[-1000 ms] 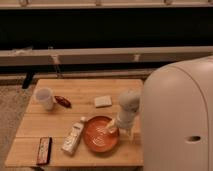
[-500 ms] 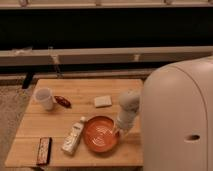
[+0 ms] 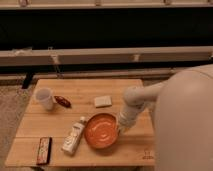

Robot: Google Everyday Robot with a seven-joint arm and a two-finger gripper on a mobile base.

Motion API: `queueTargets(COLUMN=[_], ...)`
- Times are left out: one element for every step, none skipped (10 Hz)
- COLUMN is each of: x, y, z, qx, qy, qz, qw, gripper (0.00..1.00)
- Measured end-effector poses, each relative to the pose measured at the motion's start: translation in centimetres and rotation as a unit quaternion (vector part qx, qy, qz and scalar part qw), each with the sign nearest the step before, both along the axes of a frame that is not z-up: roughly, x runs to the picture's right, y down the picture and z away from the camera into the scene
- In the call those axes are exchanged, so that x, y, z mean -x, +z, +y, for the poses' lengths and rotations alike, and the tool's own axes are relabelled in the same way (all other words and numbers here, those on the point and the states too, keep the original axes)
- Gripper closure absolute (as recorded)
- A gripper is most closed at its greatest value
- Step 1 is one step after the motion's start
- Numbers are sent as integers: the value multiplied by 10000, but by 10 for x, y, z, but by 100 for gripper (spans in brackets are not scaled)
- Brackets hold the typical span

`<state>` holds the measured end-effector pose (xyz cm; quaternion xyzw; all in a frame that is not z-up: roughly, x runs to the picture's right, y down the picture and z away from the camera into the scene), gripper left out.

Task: Pick up the ceramic bowl

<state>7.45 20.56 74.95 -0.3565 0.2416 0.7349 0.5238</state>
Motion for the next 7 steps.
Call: queueTargets(x=[0,-2,-5,-5,-7,-8,-7], y=[-10,-16,-24,-30,-37,-48,-53], z=[-12,-19,-27,-33,-41,-54,-63], qx=[-59,-95,-101,-110,-143,-194,-216], qy=[21,48,121,143,163,200,200], qz=[-131,-216,-367,-471,-568,-707,-814], qw=[9999,9997,9992,9987,9981,9971,9962], gripper=[83,83,83,83,83,83,83])
